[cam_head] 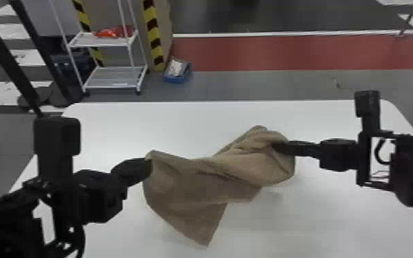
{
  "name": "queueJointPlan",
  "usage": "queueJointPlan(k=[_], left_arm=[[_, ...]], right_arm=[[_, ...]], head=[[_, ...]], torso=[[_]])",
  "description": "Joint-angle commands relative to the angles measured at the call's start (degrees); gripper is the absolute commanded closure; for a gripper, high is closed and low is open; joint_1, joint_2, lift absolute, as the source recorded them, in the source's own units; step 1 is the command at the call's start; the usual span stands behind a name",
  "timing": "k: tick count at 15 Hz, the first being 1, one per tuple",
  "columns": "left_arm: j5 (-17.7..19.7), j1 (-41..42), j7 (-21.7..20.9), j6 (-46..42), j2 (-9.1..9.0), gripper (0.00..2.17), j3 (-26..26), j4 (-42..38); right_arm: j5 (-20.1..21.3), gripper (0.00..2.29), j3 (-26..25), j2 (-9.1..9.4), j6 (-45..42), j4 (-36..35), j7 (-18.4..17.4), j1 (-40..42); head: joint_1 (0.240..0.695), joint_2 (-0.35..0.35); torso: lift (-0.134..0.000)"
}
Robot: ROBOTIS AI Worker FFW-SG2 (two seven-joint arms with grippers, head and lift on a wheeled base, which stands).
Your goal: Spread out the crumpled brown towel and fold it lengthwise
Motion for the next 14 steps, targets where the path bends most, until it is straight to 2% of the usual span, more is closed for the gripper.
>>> queueJointPlan(k=[1,3,5,7,9,11,12,13,14], left_arm=[[4.30,-1.47,-0.01,2.65,-0.15,1.70,6.16,-1.45],[9.75,-1.64,-0.10,4.40,-0.15,1.70,12.49,-3.03],[12.39,-1.64,-0.36,5.99,-0.15,1.70,16.27,-4.70],[14.15,-1.64,-0.89,7.39,-0.15,1.70,18.82,-6.28],[14.50,-1.55,-1.68,8.27,-0.15,1.70,20.05,-7.07],[14.50,-1.73,-1.59,8.27,-0.15,1.70,20.23,-7.07],[14.41,-1.73,-1.59,8.27,-0.15,1.70,20.05,-6.81],[14.32,-1.73,-1.68,8.27,-0.15,1.70,19.70,-6.55],[14.06,-1.73,-1.68,8.27,-0.15,1.70,19.26,-6.11]], right_arm=[[-5.12,2.26,-5.80,-0.29,2.94,-5.48,0.10,0.76],[-6.18,2.26,-9.93,-0.47,5.93,-10.84,1.77,1.64],[-8.37,2.26,-12.92,-0.47,9.98,-15.59,3.17,2.69],[-12.59,2.26,-15.82,-0.73,19.64,-20.69,4.67,3.31],[-13.12,2.26,-16.26,-0.99,26.62,-24.03,6.95,3.39],[-11.27,2.19,-13.10,-2.40,26.62,-24.82,9.33,4.10],[-7.85,2.01,-8.88,-3.28,26.62,-24.82,9.33,5.50],[-3.28,1.58,-5.01,-3.28,26.62,-24.56,9.41,6.73],[0.24,0.82,-1.94,-3.28,24.74,-24.29,9.33,7.88]], head=[[0.695,0.075],[0.695,0.078],[0.695,0.077],[0.695,0.082],[0.695,0.093],[0.695,0.109],[0.695,0.120],[0.695,0.141],[0.695,0.153]], torso=[[-0.124],[-0.124],[-0.124],[-0.124],[-0.124],[-0.124],[-0.124],[-0.124],[-0.124]])
